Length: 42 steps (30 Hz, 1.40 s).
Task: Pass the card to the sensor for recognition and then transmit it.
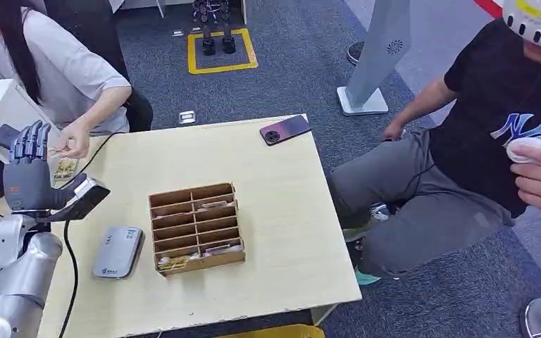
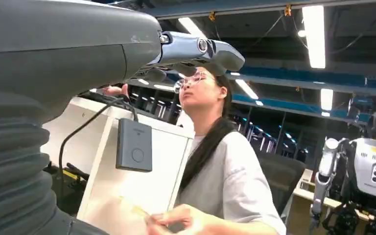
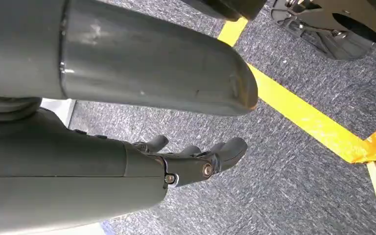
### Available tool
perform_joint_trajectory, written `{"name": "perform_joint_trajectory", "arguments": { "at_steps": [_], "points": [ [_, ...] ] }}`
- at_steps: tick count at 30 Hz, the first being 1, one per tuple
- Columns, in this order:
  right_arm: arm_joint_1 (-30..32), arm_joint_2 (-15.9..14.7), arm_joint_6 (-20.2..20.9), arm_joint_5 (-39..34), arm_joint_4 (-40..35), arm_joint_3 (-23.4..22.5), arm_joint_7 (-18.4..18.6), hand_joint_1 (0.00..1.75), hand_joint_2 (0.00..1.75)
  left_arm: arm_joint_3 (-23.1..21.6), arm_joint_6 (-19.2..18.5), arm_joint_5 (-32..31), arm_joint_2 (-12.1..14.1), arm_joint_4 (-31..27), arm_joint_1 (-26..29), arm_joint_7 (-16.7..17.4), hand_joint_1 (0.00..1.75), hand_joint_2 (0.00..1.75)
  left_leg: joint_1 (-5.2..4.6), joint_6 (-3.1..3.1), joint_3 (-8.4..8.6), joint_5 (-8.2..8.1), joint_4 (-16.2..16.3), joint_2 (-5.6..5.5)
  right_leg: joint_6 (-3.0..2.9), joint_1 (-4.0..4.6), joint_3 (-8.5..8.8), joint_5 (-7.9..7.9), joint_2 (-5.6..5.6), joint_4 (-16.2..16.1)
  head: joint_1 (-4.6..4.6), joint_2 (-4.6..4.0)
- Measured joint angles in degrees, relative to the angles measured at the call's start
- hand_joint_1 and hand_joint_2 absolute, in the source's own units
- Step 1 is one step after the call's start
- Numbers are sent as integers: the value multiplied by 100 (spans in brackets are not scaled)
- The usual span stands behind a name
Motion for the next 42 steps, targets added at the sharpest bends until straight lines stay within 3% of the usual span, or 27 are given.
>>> {"name": "perform_joint_trajectory", "arguments": {
  "at_steps": [6,8,9,11,14,18,23,30,42],
  "points": [
    [0,0,-2,0,0,0,0,0,0,103,0,-11,-29,-59,13,-18,0,175,0,0,0,0,0,-1,0,0,0,0,-1,0,2,0],
    [0,0,-13,-35,0,0,-11,0,0,107,-169,408,-29,-72,58,-298,0,175,-1,0,1,0,-1,-1,0,0,4,0,-1,0,2,0],
    [3,0,-31,-91,0,-19,-11,0,0,107,-563,932,-24,-260,232,-623,0,175,-4,1,9,-2,-3,6,0,-3,9,0,6,1,0,0],
    [32,0,-44,-160,0,-70,-13,0,0,72,-1171,1667,-22,-916,849,-973,0,175,-7,3,20,-12,-6,30,1,-5,10,-3,32,1,-2,0],
    [108,-2,-66,-273,0,-149,0,0,0,-101,-1563,2208,35,-2240,1992,-1110,0,175,-5,2,16,-29,-6,40,3,-5,4,-17,45,-1,0,0],
    [159,-2,-70,-326,0,-260,44,0,0,-392,-1549,2045,146,-3872,3385,-1104,0,175,-7,13,16,-44,-5,30,10,-5,5,-38,32,-4,2,0],
    [153,-2,-155,-352,0,-361,-70,0,0,-690,-1417,1825,260,-4847,4264,-1102,0,175,-7,14,16,-45,-5,19,18,-5,12,-44,18,-5,0,0],
    [154,-2,-155,-345,0,-404,-9,0,0,-986,-1397,2035,301,-5476,4772,-1102,0,175,-6,14,18,-42,-4,12,17,-4,17,-41,9,-4,0,0],
    [151,-2,-155,-358,0,-485,-9,0,0,-1082,-1445,2222,356,-5744,4916,-1113,0,175,-6,14,20,-42,-4,9,17,-4,20,-41,6,-4,0,0]
  ]
}}
